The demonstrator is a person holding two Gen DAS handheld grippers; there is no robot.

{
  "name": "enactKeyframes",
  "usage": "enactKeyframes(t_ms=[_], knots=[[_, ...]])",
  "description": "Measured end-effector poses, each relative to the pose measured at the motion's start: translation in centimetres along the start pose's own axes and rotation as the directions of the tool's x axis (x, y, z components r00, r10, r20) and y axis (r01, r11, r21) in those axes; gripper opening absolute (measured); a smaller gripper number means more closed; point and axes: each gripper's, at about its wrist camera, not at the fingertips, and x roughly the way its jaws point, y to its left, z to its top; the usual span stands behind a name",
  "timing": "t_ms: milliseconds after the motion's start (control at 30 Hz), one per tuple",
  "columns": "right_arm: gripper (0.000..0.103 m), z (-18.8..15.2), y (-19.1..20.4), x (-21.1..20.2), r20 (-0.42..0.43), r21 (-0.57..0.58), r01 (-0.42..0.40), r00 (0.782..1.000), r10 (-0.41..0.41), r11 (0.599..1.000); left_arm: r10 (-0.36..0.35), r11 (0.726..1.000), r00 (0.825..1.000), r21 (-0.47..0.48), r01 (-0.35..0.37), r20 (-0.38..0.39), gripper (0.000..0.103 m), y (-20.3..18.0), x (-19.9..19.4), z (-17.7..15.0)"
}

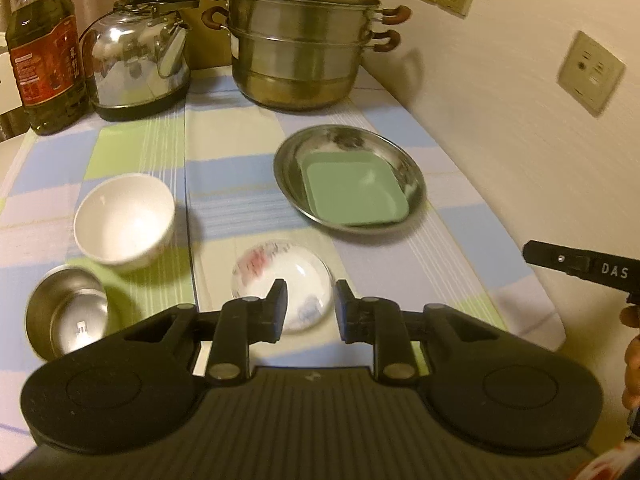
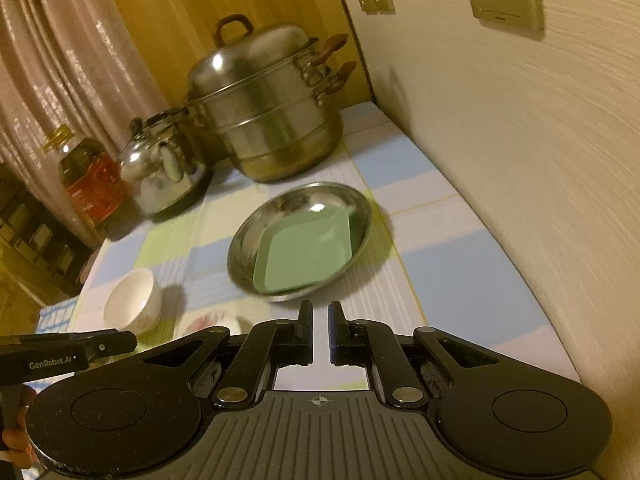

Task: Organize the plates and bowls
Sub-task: 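Move both grippers toward the small floral white saucer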

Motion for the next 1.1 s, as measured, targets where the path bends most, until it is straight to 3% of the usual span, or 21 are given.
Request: enactKeyframes(t_ms=[67,100,133,200,467,633,1100], knots=[[0.012,-1.0,0.0,-0.8,-0.005,-0.003,-0.006,1.0,0.006,1.0,0.0,1.0,1.0,0.003,0.0,0.003,0.027,-0.5,-0.9,-1.2],[0.021,-1.5,0.1,-1.1,-0.007,-0.005,-0.005,1.0,0.005,1.0,0.001,1.0,1.0,0.003,-0.001,0.004,0.028,-0.6,-1.3,-1.7],[0.038,-2.0,0.1,-1.4,-0.009,-0.009,-0.005,1.0,0.005,1.0,0.002,1.0,1.0,0.003,-0.002,0.007,0.029,-0.8,-1.7,-2.2],[0.055,-2.8,0.2,-2.1,-0.01,-0.013,-0.007,1.0,0.007,1.0,0.005,1.0,1.0,0.001,-0.005,0.005,0.029,-1.1,-2.4,-3.2],[0.057,-6.0,1.0,-5.0,-0.032,-0.047,-0.018,0.999,0.017,0.999,0.031,0.999,0.999,-0.029,-0.031,-0.01,0.032,-1.5,-5.3,-7.4],[0.069,-7.6,1.5,-6.1,-0.046,-0.08,-0.022,0.999,0.018,0.997,0.053,0.997,0.999,-0.046,-0.053,-0.009,0.033,-1.7,-7.1,-9.6],[0.075,-10.3,2.5,-7.9,-0.063,-0.138,-0.025,0.998,0.016,0.99,0.101,0.992,0.995,-0.073,-0.1,0.019,0.036,-3.2,-10.0,-12.6]])
